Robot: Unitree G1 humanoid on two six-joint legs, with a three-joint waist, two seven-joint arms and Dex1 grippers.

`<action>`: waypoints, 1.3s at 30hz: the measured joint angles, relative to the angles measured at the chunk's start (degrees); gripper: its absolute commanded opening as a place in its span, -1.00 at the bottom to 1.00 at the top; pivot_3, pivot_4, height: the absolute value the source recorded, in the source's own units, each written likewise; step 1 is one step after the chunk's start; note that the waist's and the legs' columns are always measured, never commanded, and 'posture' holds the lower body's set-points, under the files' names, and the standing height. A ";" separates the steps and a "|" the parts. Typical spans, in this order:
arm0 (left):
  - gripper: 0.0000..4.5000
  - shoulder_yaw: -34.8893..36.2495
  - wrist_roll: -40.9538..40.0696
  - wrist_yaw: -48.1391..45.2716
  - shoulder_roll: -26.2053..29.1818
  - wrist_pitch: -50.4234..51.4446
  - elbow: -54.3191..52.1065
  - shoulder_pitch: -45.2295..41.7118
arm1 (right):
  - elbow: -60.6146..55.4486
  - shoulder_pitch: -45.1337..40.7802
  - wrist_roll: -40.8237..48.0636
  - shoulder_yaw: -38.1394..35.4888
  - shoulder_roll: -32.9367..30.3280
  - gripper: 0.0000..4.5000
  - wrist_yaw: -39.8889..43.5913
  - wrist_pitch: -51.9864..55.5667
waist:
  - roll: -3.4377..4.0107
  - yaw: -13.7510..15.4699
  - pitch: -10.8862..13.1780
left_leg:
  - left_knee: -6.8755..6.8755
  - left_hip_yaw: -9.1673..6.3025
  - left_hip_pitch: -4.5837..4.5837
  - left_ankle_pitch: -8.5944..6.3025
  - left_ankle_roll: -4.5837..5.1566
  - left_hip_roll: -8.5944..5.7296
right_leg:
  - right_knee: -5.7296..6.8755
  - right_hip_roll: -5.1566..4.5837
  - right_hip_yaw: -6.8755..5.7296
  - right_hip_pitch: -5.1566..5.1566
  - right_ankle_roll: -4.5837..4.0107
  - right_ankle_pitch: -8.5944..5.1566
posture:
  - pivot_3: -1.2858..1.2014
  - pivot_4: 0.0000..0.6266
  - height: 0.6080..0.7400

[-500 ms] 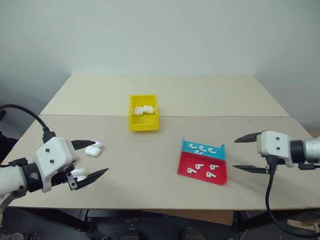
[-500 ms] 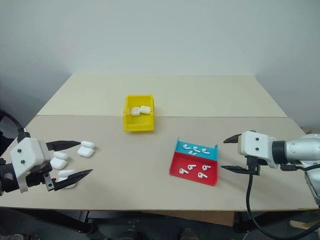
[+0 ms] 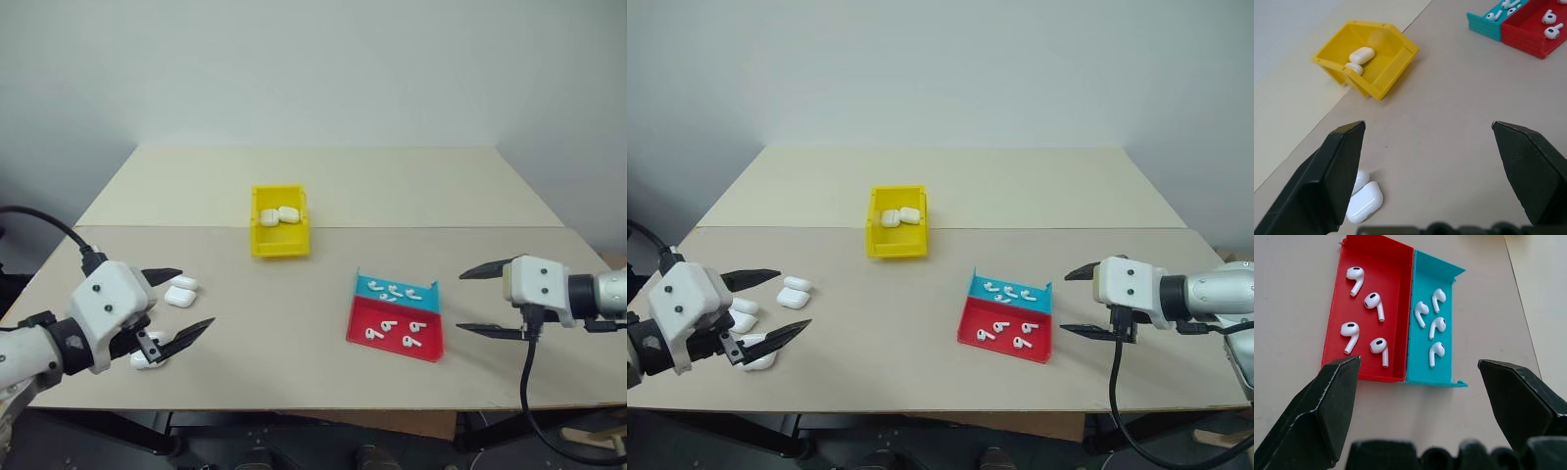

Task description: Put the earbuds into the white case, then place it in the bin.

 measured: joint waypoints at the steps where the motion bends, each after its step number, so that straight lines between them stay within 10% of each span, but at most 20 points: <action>1: 1.00 0.05 -0.47 1.16 -0.19 1.32 -0.93 -0.01 | 0.01 -0.21 0.00 0.07 0.00 0.97 0.00 0.00 | 0.00 0.01 0.00 | 0.00 0.00 0.00 0.00 0.00 0.00 | 0.00 0.00 0.00 0.00 0.00 0.00 | 0.03 -0.52 1.00; 8: 1.00 4.58 -13.24 21.64 2.61 13.29 -6.69 4.30 | -0.24 0.06 0.13 0.34 -0.78 0.97 0.83 0.82 | -0.04 0.01 0.02 | 0.00 -0.06 0.04 0.00 0.00 0.04 | 0.07 0.04 0.01 0.01 -0.02 0.01 | 0.03 -0.52 1.00; 19: 1.00 13.91 -63.02 70.35 19.78 20.15 -1.35 21.09 | -0.09 -0.46 0.05 1.88 -1.42 0.97 1.66 1.58 | -0.04 0.21 0.04 | -0.01 0.04 0.30 0.00 0.00 0.07 | 0.16 0.03 0.12 0.08 -0.19 0.03 | 0.03 -0.52 1.00; 27: 1.00 -3.13 -77.90 88.40 30.48 8.66 11.62 14.60 | -0.14 -1.37 0.06 3.19 -1.36 0.97 1.62 2.41 | -0.04 0.53 0.04 | -0.13 0.22 0.28 -0.02 -0.05 0.07 | 0.06 0.05 0.19 0.01 -0.52 0.20 | 0.03 -0.52 1.00; 39: 1.00 -22.90 -80.10 87.65 31.91 7.06 21.61 0.09 | -2.48 3.13 0.14 -0.07 -2.42 0.97 1.51 4.84 | -0.06 0.60 0.05 | -0.20 0.36 0.29 -0.03 -0.34 0.07 | 0.00 0.08 0.34 -0.07 -0.29 0.12 | 0.03 -0.52 1.00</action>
